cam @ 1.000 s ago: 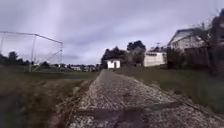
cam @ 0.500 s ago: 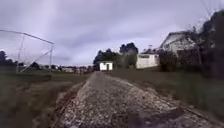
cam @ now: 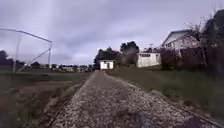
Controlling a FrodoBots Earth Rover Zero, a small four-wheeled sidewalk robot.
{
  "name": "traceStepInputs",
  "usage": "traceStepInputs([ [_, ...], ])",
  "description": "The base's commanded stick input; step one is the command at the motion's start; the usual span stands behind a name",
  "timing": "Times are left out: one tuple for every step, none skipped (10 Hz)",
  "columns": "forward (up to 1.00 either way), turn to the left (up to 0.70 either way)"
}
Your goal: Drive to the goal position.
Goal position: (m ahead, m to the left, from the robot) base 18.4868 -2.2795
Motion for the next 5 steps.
traceStepInputs([
  [0.70, 0.00],
  [0.70, 0.00],
  [0.70, 0.00],
  [0.70, 0.00],
  [0.70, 0.00],
])
